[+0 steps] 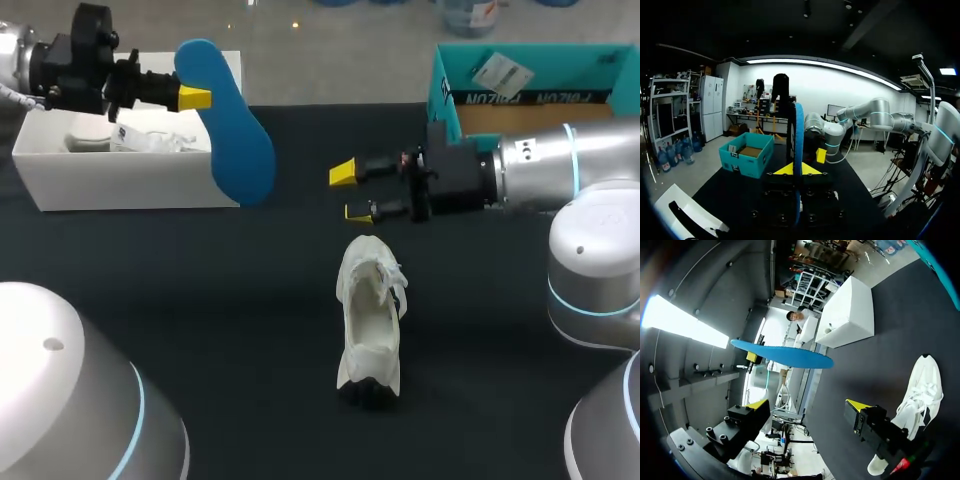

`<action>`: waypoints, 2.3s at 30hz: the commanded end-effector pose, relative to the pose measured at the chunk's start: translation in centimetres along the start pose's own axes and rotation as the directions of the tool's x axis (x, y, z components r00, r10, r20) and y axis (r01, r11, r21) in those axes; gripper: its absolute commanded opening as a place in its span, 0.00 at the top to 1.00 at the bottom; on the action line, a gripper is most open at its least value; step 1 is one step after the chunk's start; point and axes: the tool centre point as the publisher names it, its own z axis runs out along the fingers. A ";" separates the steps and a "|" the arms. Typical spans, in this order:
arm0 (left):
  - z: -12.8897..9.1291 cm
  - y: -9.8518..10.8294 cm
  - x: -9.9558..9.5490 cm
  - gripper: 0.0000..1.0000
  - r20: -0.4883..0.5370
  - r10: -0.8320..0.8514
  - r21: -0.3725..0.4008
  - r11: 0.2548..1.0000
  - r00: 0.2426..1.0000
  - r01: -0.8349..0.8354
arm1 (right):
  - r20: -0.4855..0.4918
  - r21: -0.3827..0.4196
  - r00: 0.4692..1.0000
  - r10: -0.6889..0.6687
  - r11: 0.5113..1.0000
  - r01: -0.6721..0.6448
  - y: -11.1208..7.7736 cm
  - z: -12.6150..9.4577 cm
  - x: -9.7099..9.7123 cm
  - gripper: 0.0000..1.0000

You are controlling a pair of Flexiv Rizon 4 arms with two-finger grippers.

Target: Take the shoe out of the shoebox, open the shoe tongue, remove and reinsert the insole, then place the shoe into the shoebox

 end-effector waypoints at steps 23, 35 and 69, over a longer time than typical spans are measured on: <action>-1.3 1.2 1.8 1.00 0.062 0.208 0.013 0.978 0.976 -0.209 | 0.003 -0.002 1.000 0.001 1.000 -0.001 -0.1 0.2 0.0 0.00; -3.4 4.9 5.4 1.00 0.072 0.534 0.100 0.837 0.843 -0.539 | 0.003 -0.002 1.000 0.001 1.000 -0.001 -0.1 0.2 0.0 0.00; 0.8 6.3 10.3 1.00 0.099 0.701 -0.023 0.711 0.706 -0.703 | 0.003 -0.002 1.000 0.001 1.000 -0.001 -0.1 0.2 0.0 0.00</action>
